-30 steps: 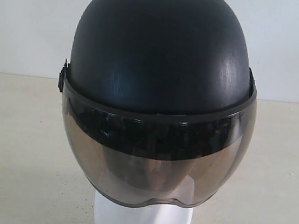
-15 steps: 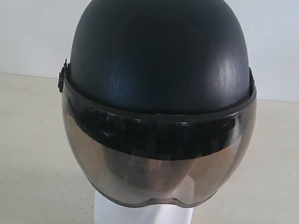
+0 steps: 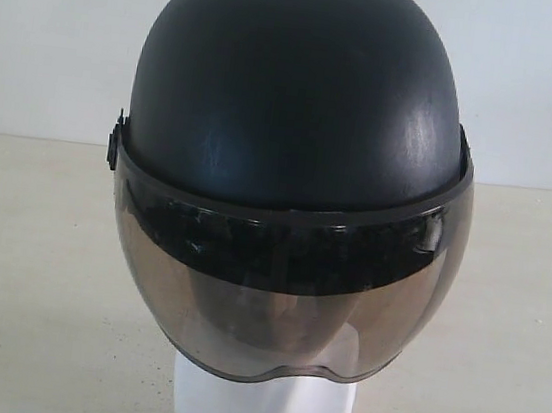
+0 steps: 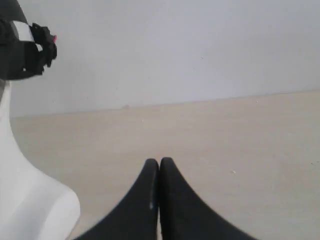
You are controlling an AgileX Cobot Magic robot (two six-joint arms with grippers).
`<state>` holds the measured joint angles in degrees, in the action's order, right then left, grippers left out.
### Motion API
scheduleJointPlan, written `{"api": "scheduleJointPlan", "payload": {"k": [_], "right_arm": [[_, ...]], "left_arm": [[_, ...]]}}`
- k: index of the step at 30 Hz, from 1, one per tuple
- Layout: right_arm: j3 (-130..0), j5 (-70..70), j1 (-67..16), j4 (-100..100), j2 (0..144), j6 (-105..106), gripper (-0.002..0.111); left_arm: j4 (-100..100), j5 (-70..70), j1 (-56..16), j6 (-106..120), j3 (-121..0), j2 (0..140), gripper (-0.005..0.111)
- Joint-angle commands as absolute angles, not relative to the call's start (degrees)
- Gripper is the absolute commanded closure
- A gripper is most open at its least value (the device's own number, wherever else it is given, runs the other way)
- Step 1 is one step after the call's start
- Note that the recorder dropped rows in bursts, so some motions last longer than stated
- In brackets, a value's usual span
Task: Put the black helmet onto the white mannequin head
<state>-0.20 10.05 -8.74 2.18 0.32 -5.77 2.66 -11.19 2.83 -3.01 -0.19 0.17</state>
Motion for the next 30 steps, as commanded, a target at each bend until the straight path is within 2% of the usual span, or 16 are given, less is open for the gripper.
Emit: {"api": "scheduleJointPlan", "payload": {"k": [1,12,30], "right_arm": [[0.00,15.02,-8.52,-2.42,0.00,-4.45,0.108],[0.00,19.34,4.38,-1.59,0.00,-6.96,0.108],[0.00,19.56,4.80,-1.70,0.00,-6.96,0.108]], "left_arm": [[2.39,-10.42,2.82,-2.92,0.00,0.00,0.102],[2.39,-10.42,2.82,-2.92,0.00,0.00,0.102],[2.39,-10.42,2.82,-2.92,0.00,0.00,0.102]]}}
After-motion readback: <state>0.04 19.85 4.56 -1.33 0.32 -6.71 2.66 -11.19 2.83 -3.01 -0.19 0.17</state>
